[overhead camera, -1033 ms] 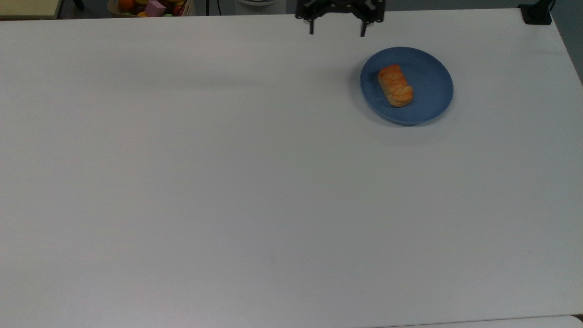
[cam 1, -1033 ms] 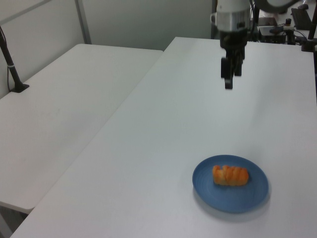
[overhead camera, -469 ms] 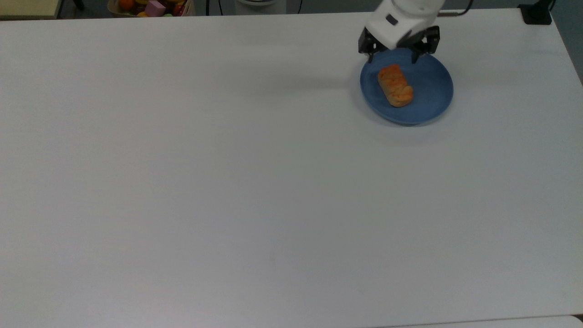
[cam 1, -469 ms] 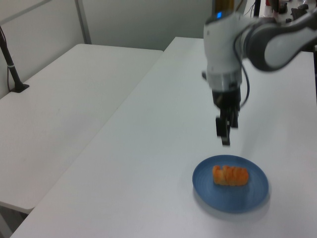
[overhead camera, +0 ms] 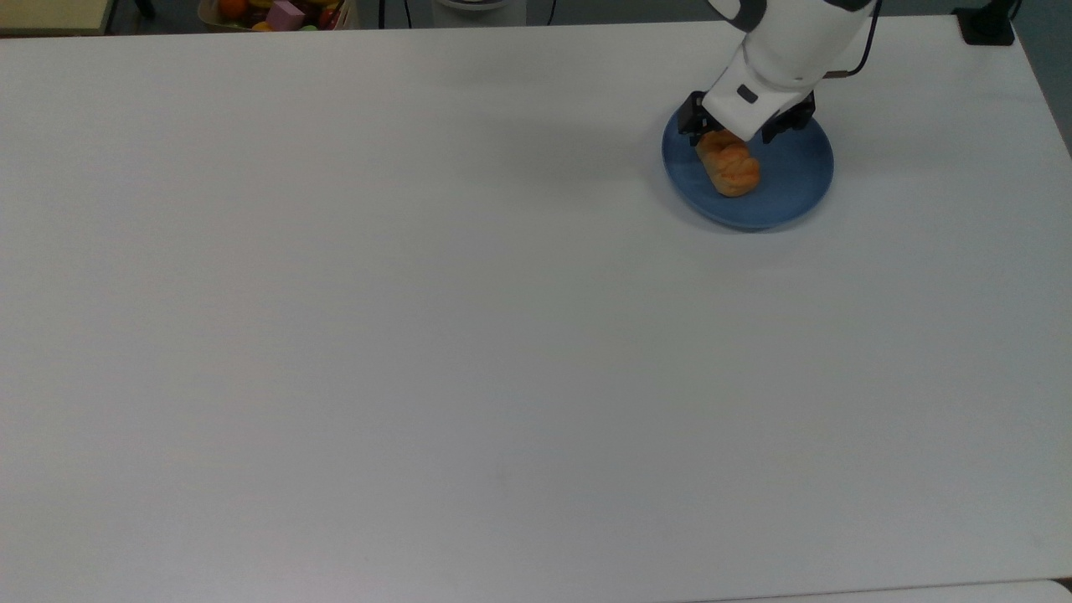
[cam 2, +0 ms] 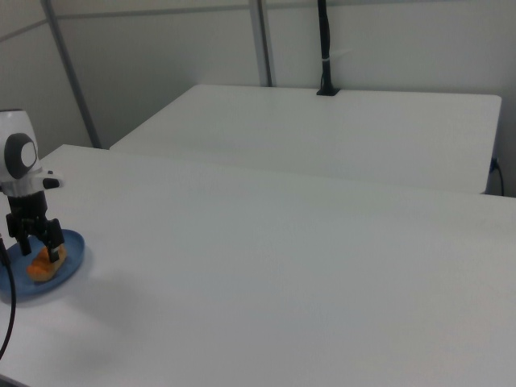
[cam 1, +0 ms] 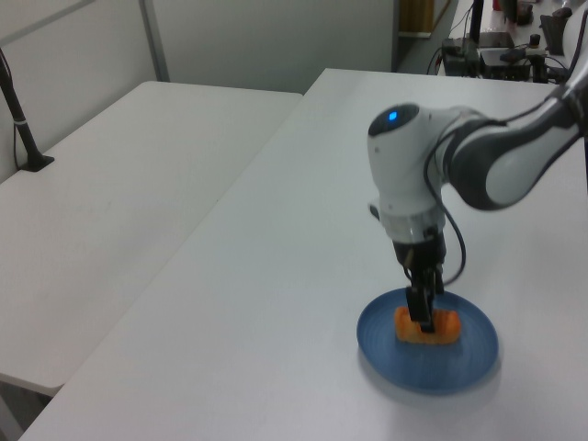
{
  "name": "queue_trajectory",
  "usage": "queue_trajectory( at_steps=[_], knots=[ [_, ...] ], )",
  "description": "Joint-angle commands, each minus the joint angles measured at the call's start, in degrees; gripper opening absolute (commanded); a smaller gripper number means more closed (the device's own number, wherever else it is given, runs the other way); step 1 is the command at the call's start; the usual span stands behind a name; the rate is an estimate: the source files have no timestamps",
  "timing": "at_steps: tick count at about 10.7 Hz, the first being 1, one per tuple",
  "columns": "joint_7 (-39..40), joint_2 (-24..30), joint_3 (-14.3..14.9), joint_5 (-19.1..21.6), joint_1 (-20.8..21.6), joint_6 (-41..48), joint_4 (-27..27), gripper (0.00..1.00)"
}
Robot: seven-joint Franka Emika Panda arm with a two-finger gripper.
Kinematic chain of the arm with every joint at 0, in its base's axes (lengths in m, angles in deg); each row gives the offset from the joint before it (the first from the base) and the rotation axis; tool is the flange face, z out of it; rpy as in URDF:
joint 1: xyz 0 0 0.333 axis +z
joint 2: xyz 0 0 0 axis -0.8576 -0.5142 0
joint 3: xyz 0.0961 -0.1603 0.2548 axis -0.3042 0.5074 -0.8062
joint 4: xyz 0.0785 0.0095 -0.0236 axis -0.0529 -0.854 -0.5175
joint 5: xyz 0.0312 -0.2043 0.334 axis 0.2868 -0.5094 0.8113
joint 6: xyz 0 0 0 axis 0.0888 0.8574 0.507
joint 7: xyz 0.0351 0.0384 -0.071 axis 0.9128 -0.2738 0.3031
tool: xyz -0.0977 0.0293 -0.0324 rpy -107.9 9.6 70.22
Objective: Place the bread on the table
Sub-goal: 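Lower the gripper and close it on the bread roll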
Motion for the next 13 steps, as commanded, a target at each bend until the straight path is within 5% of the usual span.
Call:
queue_trajectory(
  at_steps=[1,4,5,13],
  knots=[
    [-1.04,-1.79,0.38,-2.70,1.30,-1.14,-0.15,0.76],
    [-1.04,-1.80,0.38,-2.71,1.30,-1.05,-0.06,0.08],
    [-1.04,-1.45,0.38,-2.62,1.21,-0.61,-0.06,0.00],
    [6.58,10.93,1.60,-1.30,-5.81,14.93,5.65,0.00]
  ],
)
